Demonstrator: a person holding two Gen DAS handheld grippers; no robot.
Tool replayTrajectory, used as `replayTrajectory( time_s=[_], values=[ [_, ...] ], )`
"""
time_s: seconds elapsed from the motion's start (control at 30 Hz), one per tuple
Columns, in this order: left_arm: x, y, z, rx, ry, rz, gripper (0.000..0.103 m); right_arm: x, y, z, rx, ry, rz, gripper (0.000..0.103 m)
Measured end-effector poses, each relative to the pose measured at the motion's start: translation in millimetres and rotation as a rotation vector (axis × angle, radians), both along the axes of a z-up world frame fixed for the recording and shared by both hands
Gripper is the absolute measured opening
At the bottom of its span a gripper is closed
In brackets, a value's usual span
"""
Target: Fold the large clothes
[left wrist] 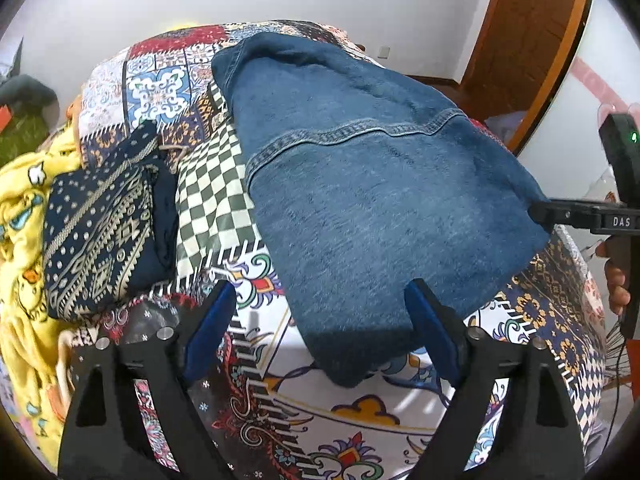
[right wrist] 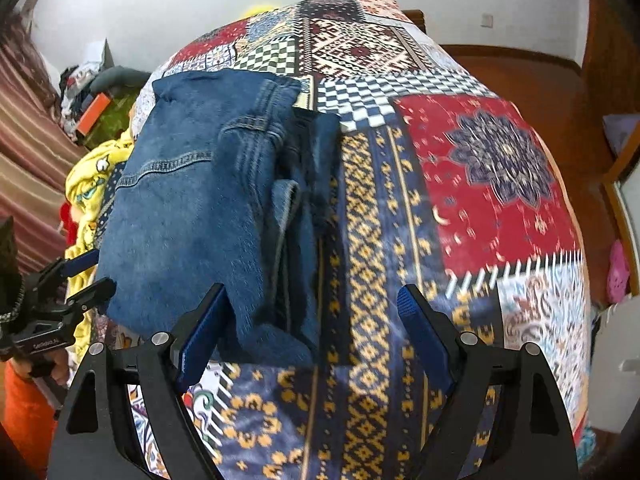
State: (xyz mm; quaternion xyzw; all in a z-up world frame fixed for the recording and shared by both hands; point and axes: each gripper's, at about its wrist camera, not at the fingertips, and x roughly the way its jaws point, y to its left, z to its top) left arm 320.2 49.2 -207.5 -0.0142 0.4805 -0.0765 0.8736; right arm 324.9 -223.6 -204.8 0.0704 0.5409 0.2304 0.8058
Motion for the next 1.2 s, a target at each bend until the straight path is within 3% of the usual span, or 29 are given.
replayTrajectory(
  time_s=[0.17,0.37,0.57,0.67,0.73,0.93,1.03,1.2],
  values=[
    [1.1,7.0,7.2,-0.043,0.04,0.004,0.087,-0.9,0.4,4.4,-0.001,0.028,0.005,0.084],
    [12.1,19.0,38.6,0.023,-0.054,0.038,0.087,9.9,18.4,37.7,-0.039,-0.07,0.069,0.084],
    [42.0,32.2,54.4,-0.026,-0.095,0.047,0.087,36.0,38.6,49.5,0.009,-0.121,0.115,0.084],
    [63.3,39.4,45.1,-0.099,-0.06,0.062,0.087,59.9,47.9,34.6,-0.002,-0.092,0.137,0.084],
    [79.7,45.7,30.5,-0.169,-0.004,0.074,0.087,80.3,50.3,15.8,0.021,-0.011,0.14,0.084],
    [121.4,65.9,-29.2,-0.435,0.221,0.117,0.087,116.8,46.5,-32.8,0.145,0.191,0.141,0.084],
    [130.5,70.4,-46.5,-0.546,0.257,0.118,0.087,125.3,47.3,-47.7,0.217,0.258,0.156,0.085],
    [141.3,67.7,-57.7,-0.622,0.264,0.11,0.09,133.6,53.5,-58.9,0.293,0.296,0.184,0.089]
  ],
)
